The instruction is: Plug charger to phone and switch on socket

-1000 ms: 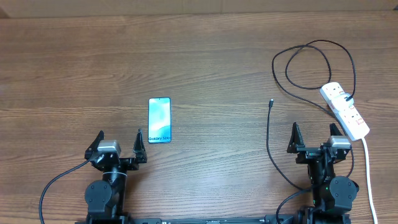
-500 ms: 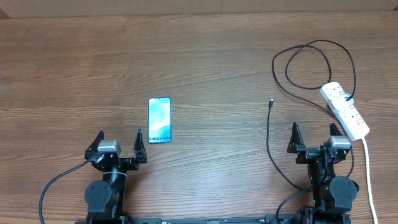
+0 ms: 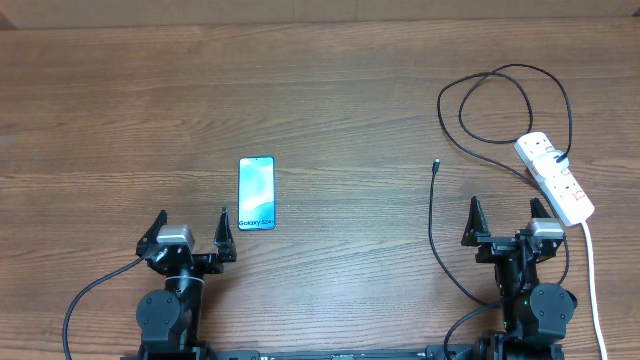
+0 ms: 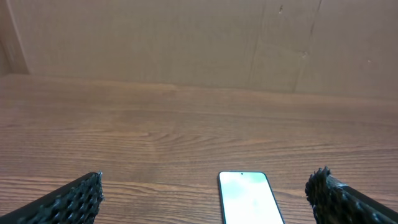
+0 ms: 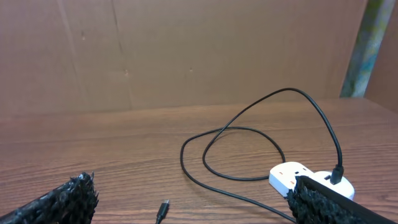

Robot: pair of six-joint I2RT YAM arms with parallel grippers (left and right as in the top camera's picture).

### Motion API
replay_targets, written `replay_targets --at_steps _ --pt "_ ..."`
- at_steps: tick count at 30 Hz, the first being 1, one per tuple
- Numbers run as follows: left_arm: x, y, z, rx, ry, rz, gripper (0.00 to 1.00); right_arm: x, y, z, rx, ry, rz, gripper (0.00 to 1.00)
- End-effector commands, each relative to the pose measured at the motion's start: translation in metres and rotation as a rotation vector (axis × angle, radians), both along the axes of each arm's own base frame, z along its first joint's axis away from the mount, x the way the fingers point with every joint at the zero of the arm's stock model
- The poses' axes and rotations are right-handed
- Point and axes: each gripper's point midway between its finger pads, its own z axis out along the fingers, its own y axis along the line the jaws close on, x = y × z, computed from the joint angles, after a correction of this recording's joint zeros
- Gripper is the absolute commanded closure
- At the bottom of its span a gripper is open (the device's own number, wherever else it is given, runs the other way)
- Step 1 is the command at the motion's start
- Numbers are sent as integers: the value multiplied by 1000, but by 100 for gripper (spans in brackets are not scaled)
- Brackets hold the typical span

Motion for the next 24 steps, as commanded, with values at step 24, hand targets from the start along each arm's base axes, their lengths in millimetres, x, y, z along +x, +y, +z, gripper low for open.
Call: replay_targets --at_steps 24 --pt "-1 -17 6 -54 -25 -95 1 0 0 -1 -5 -5 -2 0"
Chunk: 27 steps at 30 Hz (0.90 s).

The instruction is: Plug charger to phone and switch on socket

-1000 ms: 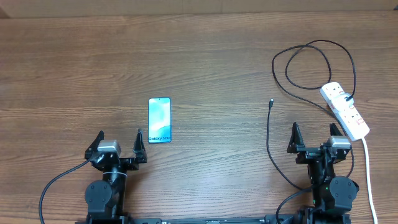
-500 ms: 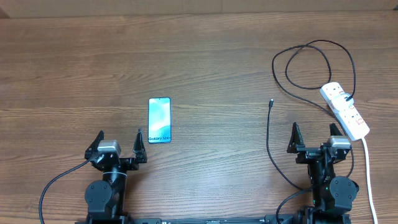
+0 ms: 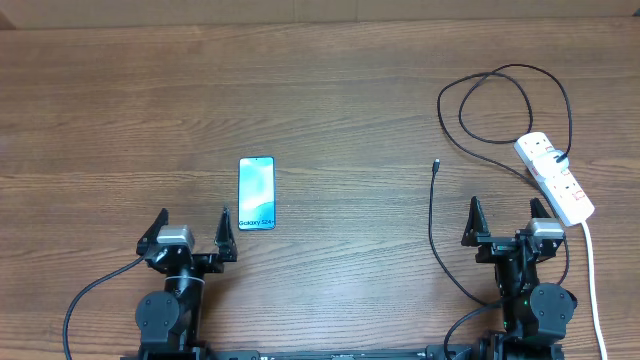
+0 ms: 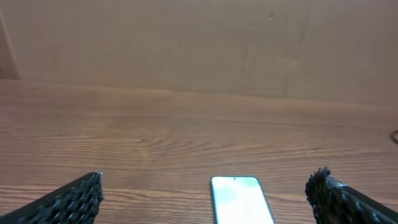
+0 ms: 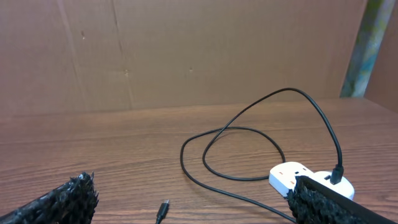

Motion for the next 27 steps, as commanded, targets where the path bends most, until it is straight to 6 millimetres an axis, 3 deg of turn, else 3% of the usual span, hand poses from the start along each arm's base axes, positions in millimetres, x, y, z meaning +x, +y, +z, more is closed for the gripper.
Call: replay_targets --at_steps 1,6,13,27 --pt "-1 -13 0 -79 2 -67 0 0 0 -1 -5 -5 -2 0" --pt "-10 -18 5 -93 78 -94 0 0 0 -1 -5 -5 -2 0" --pt "-28 -17 44 -65 170 -92 0 0 0 -1 -5 -5 -2 0" --pt "13 -22 98 -79 429 -106 0 0 0 -1 -5 -5 -2 0"
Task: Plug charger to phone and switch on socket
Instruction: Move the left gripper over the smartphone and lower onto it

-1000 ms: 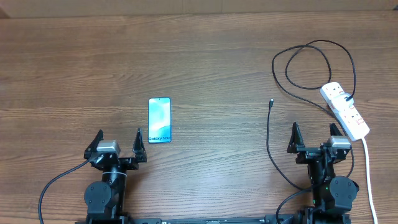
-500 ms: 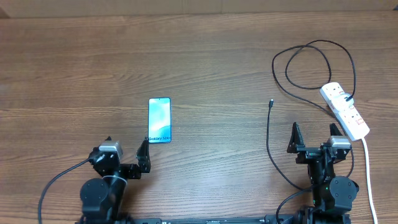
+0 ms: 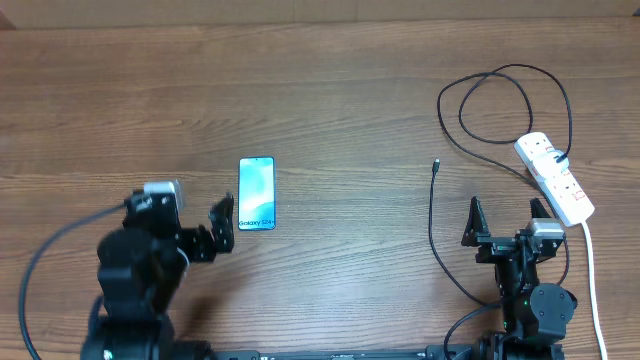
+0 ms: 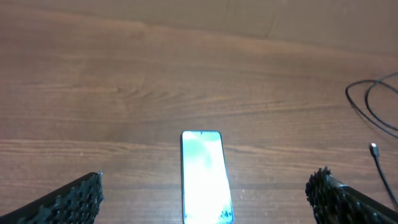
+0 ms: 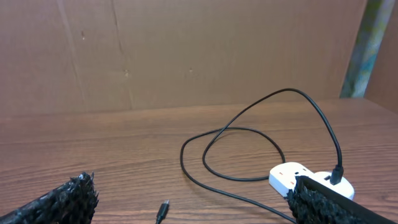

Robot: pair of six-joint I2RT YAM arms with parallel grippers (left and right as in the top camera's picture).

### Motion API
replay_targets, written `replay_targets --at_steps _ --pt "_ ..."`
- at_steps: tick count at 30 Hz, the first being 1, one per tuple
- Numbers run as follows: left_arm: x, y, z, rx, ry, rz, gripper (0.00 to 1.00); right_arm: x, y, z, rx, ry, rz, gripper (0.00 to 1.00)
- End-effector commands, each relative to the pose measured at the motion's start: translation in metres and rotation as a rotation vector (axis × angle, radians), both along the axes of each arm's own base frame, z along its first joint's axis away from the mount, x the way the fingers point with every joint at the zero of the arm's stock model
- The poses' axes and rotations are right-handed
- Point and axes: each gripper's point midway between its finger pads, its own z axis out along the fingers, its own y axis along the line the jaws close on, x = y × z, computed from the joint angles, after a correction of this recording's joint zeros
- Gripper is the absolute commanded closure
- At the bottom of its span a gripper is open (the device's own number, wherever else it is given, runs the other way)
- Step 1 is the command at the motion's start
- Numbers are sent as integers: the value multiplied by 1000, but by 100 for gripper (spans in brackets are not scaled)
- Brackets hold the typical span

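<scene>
The phone (image 3: 256, 193) lies flat with its screen lit, left of the table's middle. It shows whole in the left wrist view (image 4: 205, 175). My left gripper (image 3: 185, 217) is open just short of the phone's near end, and the phone shows between its fingers (image 4: 74, 199). The black charger cable (image 3: 500, 100) loops at the right and its free plug (image 3: 436, 166) lies on the wood, also seen from the right wrist (image 5: 163, 210). The white power strip (image 3: 555, 178) holds the cable's other end. My right gripper (image 3: 505, 215) is open near the front edge, holding nothing.
The strip's white lead (image 3: 592, 270) runs to the front edge at the far right. A cardboard wall (image 5: 186, 50) stands behind the table. Bare wood lies between the phone and the cable's plug.
My left arm has lifted and moved forward and a little left. Its camera now looks down on the whole phone instead of only its far end. The right arm, phone and cable have not moved.
Both grippers stood open at the front edge, the phone ahead of the left one and the cable's plug ahead of the right. The left wrist view then shifted slightly. Now the left gripper is raised near the phone. Nothing has been gripped.
</scene>
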Motion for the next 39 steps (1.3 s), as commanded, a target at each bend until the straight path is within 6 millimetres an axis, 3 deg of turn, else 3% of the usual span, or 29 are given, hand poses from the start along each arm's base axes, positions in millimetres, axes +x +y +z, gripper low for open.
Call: replay_targets --at_steps 1,11,18,23,26,35,39 --pt "13 -5 34 -6 -5 -24 0 0 0 -2 -5 -4 -2 0" --pt "46 -10 84 -6 108 -45 0 0 0 -2 -5 -4 -2 0" --pt "85 -44 86 35 177 -164 0 0 0 -2 -5 -4 -2 0" --pt "100 -51 57 19 270 -183 1 0 0 -2 -5 -4 -2 0" --pt "104 -50 27 29 378 -175 0 0 0 -2 -5 -4 -2 0" --pt "96 -51 -96 36 853 -84 0 0 0 -2 -5 -4 -2 0" --pt "90 -46 -137 109 992 -16 0 0 0 -2 -5 -4 -2 0"
